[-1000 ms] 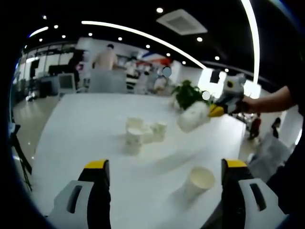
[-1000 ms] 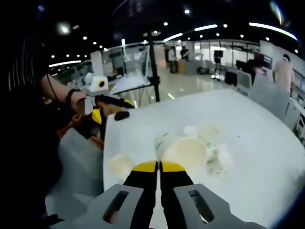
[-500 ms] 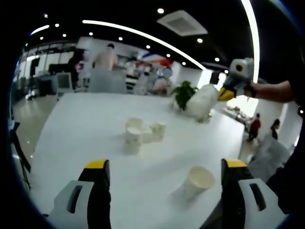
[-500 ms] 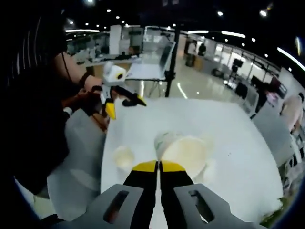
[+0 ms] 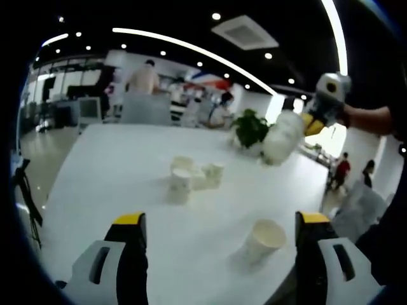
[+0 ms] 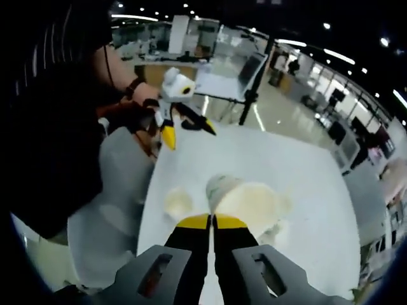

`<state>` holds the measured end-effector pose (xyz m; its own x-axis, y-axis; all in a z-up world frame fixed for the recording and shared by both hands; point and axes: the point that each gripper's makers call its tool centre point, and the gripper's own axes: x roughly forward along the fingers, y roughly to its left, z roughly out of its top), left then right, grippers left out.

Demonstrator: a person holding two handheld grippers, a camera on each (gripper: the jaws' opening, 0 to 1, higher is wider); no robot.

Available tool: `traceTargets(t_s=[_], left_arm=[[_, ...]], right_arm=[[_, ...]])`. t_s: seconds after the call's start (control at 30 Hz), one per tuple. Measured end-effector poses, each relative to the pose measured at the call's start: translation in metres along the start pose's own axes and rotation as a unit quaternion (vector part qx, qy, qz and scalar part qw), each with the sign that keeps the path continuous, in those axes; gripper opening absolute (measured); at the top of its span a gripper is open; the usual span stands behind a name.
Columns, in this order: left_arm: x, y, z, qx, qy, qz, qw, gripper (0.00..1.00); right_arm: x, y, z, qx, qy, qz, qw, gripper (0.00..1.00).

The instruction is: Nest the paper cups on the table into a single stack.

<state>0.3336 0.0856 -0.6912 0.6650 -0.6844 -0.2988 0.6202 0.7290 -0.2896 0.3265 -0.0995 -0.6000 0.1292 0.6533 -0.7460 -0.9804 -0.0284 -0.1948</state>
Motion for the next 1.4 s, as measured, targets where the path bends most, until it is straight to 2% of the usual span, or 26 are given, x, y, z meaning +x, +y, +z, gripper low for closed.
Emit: traceTargets(t_s=[0.13,0.47,0.77,1.07,1.23,1.4], left_arm=[[-0.001,0.000,0.000,0.000,-0.001,0.002,1.0000,0.97],[-0.002,0.003,0.001,0.002,-0.004,0.007,1.0000,0.97],[-0.004,0.004,0.002,0.008,-0.006,0.010,0.9999,0.97],[-0.007,0.005,0.002,0.013,-0.006,0.012,0.9998,0.96],[-0.009,0.006,0.002,0.009,-0.007,0.014,0.9998,0.96],[-0.010,0.005,-0.002,0.008,-0.005,0.013,0.9999,0.96]], right_arm=[[0.003,0.006,0.007,-0.005,-0.005,0.011,0.9999,0.00],[0.019,0.025,0.013,-0.027,0.012,0.037,0.9989,0.00],[0.043,0.041,0.005,-0.047,0.048,0.060,0.9959,0.00],[0.061,0.054,-0.001,-0.054,0.059,0.077,0.9938,0.00],[0.071,0.061,-0.014,-0.053,0.081,0.086,0.9916,0.00],[0.080,0.069,-0.020,-0.057,0.087,0.096,0.9899,0.00]])
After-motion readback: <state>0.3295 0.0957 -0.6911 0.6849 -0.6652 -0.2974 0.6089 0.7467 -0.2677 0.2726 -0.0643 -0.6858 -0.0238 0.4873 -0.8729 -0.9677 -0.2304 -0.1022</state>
